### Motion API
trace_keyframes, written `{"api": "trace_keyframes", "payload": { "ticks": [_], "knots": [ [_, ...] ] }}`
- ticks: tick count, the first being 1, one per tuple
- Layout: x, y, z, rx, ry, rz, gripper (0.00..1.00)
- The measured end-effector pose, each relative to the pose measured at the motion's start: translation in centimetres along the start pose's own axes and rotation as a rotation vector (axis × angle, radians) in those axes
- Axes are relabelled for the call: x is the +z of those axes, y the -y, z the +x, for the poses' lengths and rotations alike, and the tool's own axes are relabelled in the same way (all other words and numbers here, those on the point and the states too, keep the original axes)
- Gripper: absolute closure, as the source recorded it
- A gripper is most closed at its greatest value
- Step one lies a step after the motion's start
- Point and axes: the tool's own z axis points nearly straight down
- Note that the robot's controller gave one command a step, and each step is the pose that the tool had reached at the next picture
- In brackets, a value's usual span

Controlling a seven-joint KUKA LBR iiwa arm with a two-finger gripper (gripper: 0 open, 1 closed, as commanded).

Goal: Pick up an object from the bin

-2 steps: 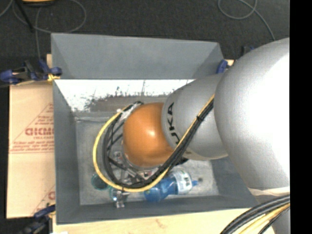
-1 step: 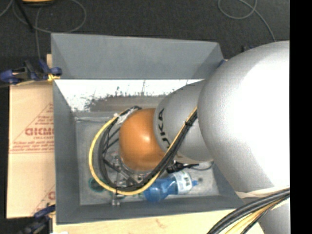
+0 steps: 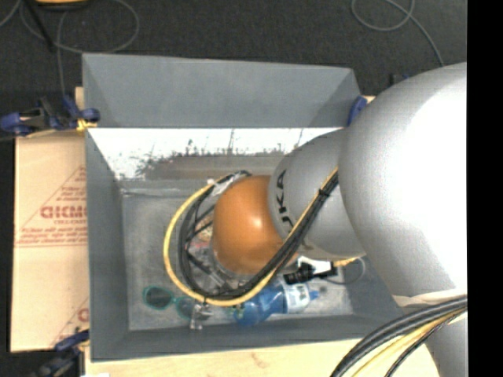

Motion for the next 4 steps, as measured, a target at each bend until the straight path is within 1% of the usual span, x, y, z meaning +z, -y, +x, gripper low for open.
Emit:
{"api": "trace_keyframes", "payload": {
  "ticks": [1, 2, 4],
  "knots": [
    [0.1, 1.1, -0.5, -0.027, -0.001, 0.003, 0.00],
    [-0.1, 0.0, -0.2, 0.000, -0.004, 0.004, 1.00],
    [-0.5, 0.0, -0.1, 0.001, -0.008, 0.005, 1.00]
  ]
}}
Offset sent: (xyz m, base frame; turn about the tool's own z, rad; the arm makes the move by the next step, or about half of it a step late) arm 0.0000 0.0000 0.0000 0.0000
